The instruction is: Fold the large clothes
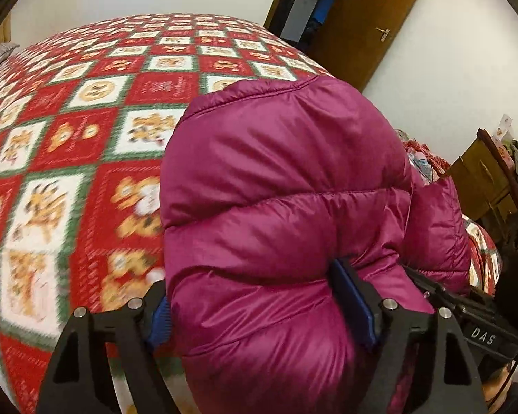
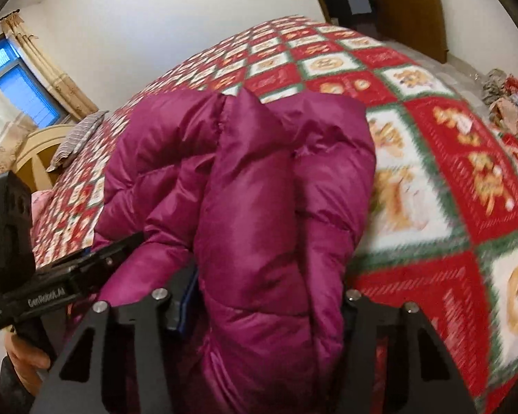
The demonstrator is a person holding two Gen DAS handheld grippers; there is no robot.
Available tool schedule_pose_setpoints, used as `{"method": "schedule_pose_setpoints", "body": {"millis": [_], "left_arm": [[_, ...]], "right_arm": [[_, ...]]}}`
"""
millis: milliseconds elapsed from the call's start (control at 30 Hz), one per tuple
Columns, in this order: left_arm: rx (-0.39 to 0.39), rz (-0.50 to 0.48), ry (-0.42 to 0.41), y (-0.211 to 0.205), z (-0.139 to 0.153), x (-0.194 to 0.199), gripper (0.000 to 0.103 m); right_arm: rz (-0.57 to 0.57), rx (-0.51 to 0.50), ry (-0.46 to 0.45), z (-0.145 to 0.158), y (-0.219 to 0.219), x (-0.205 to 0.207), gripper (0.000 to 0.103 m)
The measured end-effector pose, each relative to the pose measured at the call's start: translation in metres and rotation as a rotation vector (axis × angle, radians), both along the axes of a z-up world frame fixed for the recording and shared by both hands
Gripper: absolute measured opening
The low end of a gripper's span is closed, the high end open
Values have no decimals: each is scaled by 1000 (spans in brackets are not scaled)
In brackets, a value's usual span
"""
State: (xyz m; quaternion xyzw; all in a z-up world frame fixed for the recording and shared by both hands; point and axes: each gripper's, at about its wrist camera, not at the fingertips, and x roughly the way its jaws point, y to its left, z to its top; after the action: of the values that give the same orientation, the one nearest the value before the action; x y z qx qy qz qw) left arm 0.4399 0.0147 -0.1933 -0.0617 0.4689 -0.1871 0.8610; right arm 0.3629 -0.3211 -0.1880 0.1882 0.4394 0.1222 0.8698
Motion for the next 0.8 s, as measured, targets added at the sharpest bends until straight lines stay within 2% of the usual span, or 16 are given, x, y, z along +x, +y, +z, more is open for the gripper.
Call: {"method": "schedule_pose_setpoints", "body": {"millis": [200,300,467,533,600,800], "left_arm": [[-26,0,14,34,-6,-20,83],[-66,25,31,39,-15,-15,91],[-32,17,-6,30,-18,-14,94],[-32,8,-11,30,-17,-15,93],[-44,-11,-17,31,-15,-19,80],[-72,-31,-31,38,-6,-49,64]], "right_arm": [[13,65,-1,-5,22,-22,59],[-3,54,-10,-7,22,-18,60],[-21,115,-17,-13,16,-17,61],[-28,98,-15,-10,20,-18,57],[-35,86,-7,-8,23,-24,52],[-70,38,15,3,36,-48,41]]}}
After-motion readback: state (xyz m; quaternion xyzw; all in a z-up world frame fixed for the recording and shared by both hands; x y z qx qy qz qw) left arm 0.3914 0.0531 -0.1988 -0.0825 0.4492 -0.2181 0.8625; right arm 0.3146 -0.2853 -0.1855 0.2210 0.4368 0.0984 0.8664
